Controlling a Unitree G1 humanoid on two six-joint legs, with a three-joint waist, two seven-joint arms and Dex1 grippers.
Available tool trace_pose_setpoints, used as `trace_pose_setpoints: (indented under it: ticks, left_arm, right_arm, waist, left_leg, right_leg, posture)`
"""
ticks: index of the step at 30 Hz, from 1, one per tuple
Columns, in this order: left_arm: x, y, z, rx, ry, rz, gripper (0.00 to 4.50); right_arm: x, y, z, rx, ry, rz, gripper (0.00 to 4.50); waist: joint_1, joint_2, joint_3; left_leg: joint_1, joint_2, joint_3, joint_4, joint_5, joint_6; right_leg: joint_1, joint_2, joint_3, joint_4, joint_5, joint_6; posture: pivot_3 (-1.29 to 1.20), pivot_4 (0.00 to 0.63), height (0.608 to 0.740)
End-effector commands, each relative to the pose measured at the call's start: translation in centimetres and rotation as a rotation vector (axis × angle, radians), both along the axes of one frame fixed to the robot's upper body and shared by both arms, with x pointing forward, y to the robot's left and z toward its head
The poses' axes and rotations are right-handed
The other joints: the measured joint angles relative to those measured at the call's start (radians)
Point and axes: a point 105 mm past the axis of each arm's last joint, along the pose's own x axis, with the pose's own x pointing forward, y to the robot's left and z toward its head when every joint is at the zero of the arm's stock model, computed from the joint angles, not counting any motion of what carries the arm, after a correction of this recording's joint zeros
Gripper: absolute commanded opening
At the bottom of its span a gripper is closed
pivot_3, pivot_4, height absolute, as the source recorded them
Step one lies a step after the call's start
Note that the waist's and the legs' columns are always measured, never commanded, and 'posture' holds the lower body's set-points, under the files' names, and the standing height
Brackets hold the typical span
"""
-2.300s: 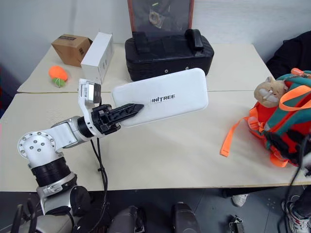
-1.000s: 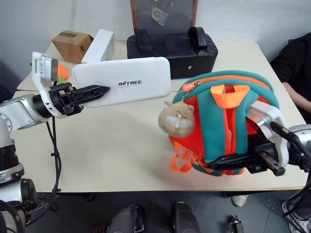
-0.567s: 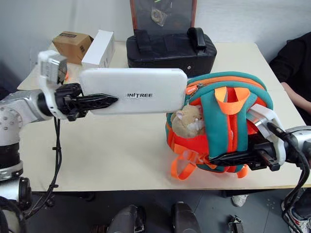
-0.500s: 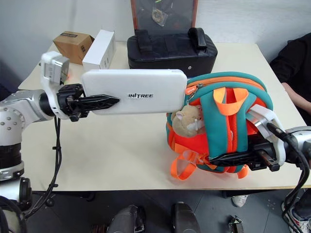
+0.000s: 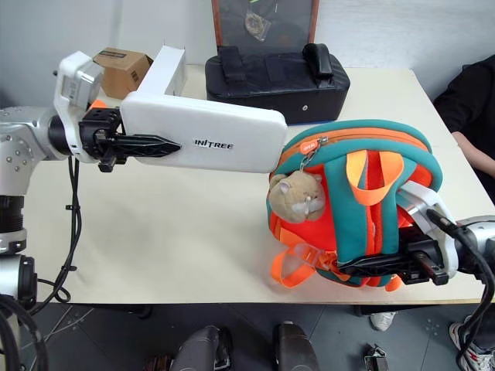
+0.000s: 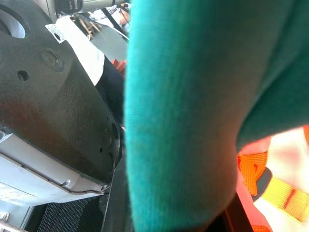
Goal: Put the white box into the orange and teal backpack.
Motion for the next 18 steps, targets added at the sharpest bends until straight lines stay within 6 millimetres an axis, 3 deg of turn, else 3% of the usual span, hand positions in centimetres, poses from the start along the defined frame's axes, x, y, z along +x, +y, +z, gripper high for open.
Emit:
trace_pose_setpoints:
  ticks: [1,4,12,18]
  left_arm:
    - [-0.7,-0.5,1.0,-0.018,-0.042,-0.043,1.29]
    - [-0.8,-1.3,0.4,-0.019,-0.031,-0.068,1.29]
    - [-0.7,-6.1,-3.9,0.096,-0.095,-0.175,1.29]
    - [0.4,-10.7,-3.8,0.070,-0.162,-0.220,1.29]
  right_arm:
    - [-1.1,0.1,1.7,0.020,-0.044,0.077,0.04]
    - [-1.0,0.2,2.0,0.031,-0.053,0.071,0.04]
    - [-1.6,0.4,3.3,0.058,-0.069,0.114,0.04]
    - [-1.8,1.4,3.7,0.078,-0.099,0.167,0.04]
  waist:
    - [0.000,0.000,0.000]
    - [0.001,0.000,0.000]
    - [0.011,0.000,0.000]
    - [0.011,0.000,0.000]
  left_leg:
    - [0.000,0.000,0.000,0.001,0.000,0.000]
    - [0.000,0.000,0.000,0.002,0.000,0.000]
    - [0.000,0.000,-0.001,0.006,-0.001,0.001]
    - [-0.002,0.000,-0.002,0.010,-0.003,0.004]
  right_leg:
    - [0.000,0.000,0.000,0.000,0.000,0.000]
    - [0.000,0.000,0.000,0.001,0.000,0.000]
    - [0.001,0.000,0.000,0.003,0.000,0.000]
    - [0.002,0.000,0.000,0.003,0.000,0.001]
  posture:
    - [0.00,0.150,0.740]
    - [0.00,0.150,0.740]
    - [0.00,0.150,0.740]
    - [0.00,0.150,0.740]
